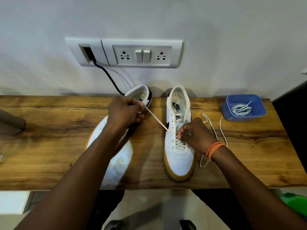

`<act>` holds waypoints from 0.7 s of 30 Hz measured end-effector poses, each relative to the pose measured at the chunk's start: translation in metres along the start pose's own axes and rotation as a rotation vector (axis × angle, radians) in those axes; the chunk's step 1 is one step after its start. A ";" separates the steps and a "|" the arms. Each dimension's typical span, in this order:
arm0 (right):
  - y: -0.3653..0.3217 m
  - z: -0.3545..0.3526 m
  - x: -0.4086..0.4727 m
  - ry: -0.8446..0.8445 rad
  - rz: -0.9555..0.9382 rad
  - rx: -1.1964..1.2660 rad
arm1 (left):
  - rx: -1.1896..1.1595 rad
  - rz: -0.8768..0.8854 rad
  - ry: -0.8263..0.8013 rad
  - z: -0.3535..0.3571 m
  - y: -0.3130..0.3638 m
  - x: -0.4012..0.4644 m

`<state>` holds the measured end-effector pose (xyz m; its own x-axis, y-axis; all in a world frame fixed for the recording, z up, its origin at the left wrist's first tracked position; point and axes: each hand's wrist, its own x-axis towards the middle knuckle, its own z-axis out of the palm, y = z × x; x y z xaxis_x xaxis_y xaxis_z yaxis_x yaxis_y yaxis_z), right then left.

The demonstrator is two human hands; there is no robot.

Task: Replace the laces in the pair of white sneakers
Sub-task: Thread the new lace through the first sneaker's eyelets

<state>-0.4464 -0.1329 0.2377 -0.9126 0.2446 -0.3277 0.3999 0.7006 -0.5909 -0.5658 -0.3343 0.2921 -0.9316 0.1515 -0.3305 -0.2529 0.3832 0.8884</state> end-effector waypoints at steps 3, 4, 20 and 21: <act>-0.004 -0.005 -0.002 -0.022 0.000 -0.008 | -0.092 0.053 0.096 -0.011 0.002 0.008; -0.005 -0.008 -0.002 -0.033 -0.009 0.003 | -0.090 0.054 0.087 -0.010 0.002 0.007; -0.009 -0.032 -0.005 0.026 -0.005 0.105 | -0.073 -0.345 -0.299 0.074 -0.036 -0.041; -0.008 -0.032 -0.005 0.026 -0.008 0.083 | -0.113 -0.348 -0.288 0.075 -0.036 -0.040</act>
<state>-0.4478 -0.1186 0.2676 -0.9173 0.2575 -0.3038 0.3972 0.6449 -0.6529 -0.4997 -0.2856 0.2494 -0.6798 0.2844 -0.6760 -0.5794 0.3569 0.7327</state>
